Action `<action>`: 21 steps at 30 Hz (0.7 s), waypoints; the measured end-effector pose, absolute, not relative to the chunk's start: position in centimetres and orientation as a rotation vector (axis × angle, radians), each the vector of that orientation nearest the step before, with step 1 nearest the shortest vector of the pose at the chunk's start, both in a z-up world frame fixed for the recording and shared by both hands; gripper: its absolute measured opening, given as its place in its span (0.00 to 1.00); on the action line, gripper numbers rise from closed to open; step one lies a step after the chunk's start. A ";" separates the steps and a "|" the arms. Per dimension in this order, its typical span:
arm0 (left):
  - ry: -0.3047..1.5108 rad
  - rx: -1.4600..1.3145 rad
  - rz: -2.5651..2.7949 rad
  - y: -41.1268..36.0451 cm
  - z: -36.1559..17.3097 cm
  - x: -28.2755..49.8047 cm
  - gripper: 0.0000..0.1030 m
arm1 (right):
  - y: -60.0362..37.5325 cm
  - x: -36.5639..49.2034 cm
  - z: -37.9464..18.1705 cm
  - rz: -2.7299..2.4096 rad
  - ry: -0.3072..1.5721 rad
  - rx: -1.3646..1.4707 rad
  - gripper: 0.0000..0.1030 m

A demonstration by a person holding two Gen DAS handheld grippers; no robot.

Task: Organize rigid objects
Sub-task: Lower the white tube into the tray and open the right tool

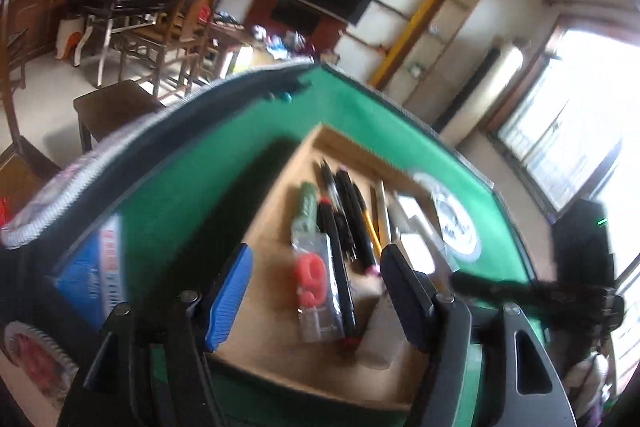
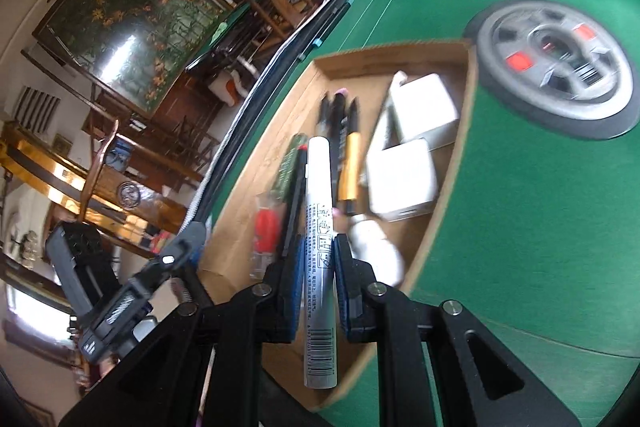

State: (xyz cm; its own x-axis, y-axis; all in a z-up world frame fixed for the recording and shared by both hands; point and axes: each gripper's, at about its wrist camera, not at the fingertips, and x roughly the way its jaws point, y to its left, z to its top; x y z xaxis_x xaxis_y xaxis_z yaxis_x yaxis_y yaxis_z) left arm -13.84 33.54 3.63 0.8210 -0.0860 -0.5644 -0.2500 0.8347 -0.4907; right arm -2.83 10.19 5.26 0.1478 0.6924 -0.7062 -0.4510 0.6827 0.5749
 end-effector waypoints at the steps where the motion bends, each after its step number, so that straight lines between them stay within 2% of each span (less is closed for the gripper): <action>1: 0.599 -0.596 0.099 34.0 3.7 -14.1 0.69 | 10.8 -2.7 5.0 0.841 1.172 0.258 0.14; 13: 0.574 -0.700 0.141 37.9 2.2 -16.1 0.69 | 19.1 0.4 2.3 0.868 1.368 0.487 0.14; 21: 0.552 -0.695 0.137 38.5 2.5 -16.8 0.69 | 21.1 2.2 -1.1 0.731 1.432 0.631 0.14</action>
State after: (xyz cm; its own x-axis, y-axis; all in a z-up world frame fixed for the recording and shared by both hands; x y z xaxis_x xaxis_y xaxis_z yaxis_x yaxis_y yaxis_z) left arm -16.81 38.52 2.45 0.8490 -0.0597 -0.5250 -0.2987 0.7654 -0.5700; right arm 2.16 21.12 -1.07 -0.0016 0.7680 -0.6404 -0.0677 0.6389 0.7663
